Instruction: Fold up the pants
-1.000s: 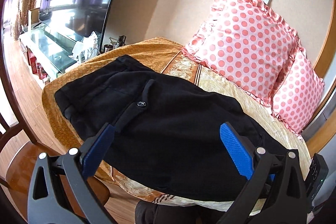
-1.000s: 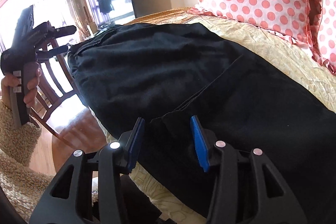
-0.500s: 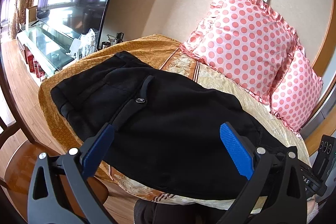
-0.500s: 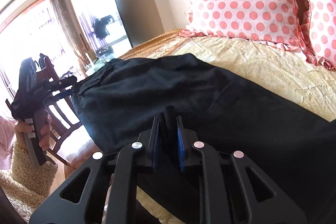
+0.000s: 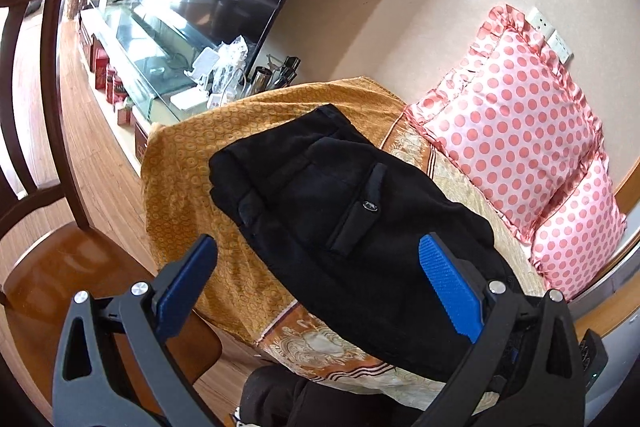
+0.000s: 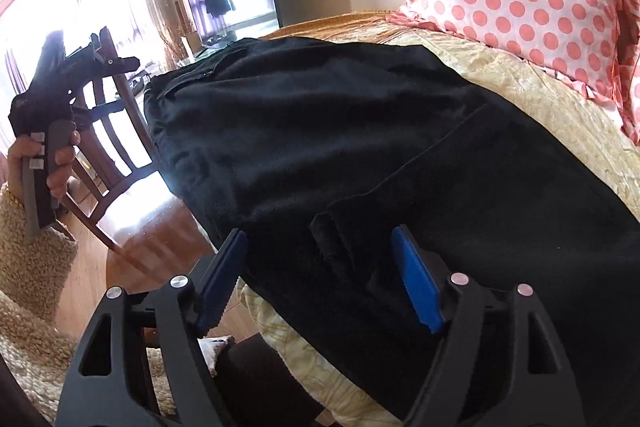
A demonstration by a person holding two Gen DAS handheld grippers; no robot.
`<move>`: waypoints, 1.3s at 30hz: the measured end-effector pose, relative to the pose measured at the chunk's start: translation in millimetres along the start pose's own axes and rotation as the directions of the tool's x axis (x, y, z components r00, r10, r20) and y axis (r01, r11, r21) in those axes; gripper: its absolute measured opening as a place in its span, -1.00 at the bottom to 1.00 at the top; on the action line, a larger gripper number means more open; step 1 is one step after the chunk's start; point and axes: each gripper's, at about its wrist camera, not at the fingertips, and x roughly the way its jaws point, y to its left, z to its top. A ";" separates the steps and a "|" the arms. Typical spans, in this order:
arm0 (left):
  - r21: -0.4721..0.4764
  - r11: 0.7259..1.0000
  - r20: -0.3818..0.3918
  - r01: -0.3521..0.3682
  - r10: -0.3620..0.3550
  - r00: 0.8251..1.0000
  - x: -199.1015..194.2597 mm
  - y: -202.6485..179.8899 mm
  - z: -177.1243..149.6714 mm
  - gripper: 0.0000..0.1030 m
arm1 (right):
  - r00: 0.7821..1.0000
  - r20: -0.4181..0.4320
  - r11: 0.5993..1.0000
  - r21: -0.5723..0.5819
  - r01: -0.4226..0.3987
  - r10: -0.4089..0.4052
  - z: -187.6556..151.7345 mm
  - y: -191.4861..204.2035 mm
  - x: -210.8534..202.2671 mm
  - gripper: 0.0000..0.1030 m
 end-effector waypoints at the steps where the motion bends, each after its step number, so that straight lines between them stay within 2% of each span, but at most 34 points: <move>1: -0.024 0.999 -0.025 0.023 -0.024 0.999 4.4 5.0 1.6 0.96 | 1.000 0.001 1.000 0.016 -0.014 0.014 0.7 -2.2 -1.1 0.49; 5: -0.121 0.987 -0.086 0.104 -0.115 0.990 24.7 19.5 10.0 0.96 | 0.998 0.009 0.996 0.072 -0.056 0.055 0.5 -11.2 -4.4 0.49; 10: -0.269 0.953 -0.133 0.135 -0.176 0.975 46.6 40.1 13.8 0.94 | 0.999 0.006 0.998 0.050 -0.043 0.043 -0.9 -7.9 -5.0 0.50; 14: -0.330 0.934 -0.147 0.141 -0.198 0.969 54.0 49.8 10.7 0.94 | 0.998 0.007 0.997 0.061 -0.055 0.055 0.1 -11.1 -4.2 0.51; 19: -0.374 0.902 -0.150 0.216 -0.289 0.946 61.0 47.6 10.1 0.91 | 0.998 0.008 0.996 0.059 -0.059 0.058 -0.3 -10.9 -4.5 0.53; 22: -0.342 0.920 -0.161 0.194 -0.260 0.952 59.0 37.8 11.2 0.90 | 0.998 0.009 0.996 0.062 -0.063 0.062 -0.8 -11.7 -4.7 0.54; 25: -0.317 0.920 -0.121 0.229 -0.278 0.953 44.3 25.2 13.9 0.73 | 0.998 0.009 0.996 0.058 -0.063 0.062 -1.1 -11.4 -5.0 0.55; 28: -0.251 0.929 -0.082 0.272 -0.301 0.950 29.6 8.0 19.7 0.71 | 0.998 0.009 0.997 0.052 -0.063 0.062 -1.0 -10.8 -4.6 0.57; 30: -0.207 0.943 -0.083 0.260 -0.282 0.956 31.1 0.7 21.8 0.71 | 0.998 0.011 0.997 0.050 -0.064 0.064 -0.7 -10.5 -3.7 0.59; 33: -0.245 0.948 -0.108 0.204 -0.236 0.966 46.4 6.8 17.8 0.71 | 0.998 0.014 0.996 0.054 -0.068 0.067 -1.4 -10.4 -4.6 0.59; 39: -0.305 0.935 -0.098 0.183 -0.222 0.970 58.5 23.4 9.3 0.49 | 0.997 0.018 0.996 0.057 -0.073 0.072 -2.3 -10.4 -5.8 0.59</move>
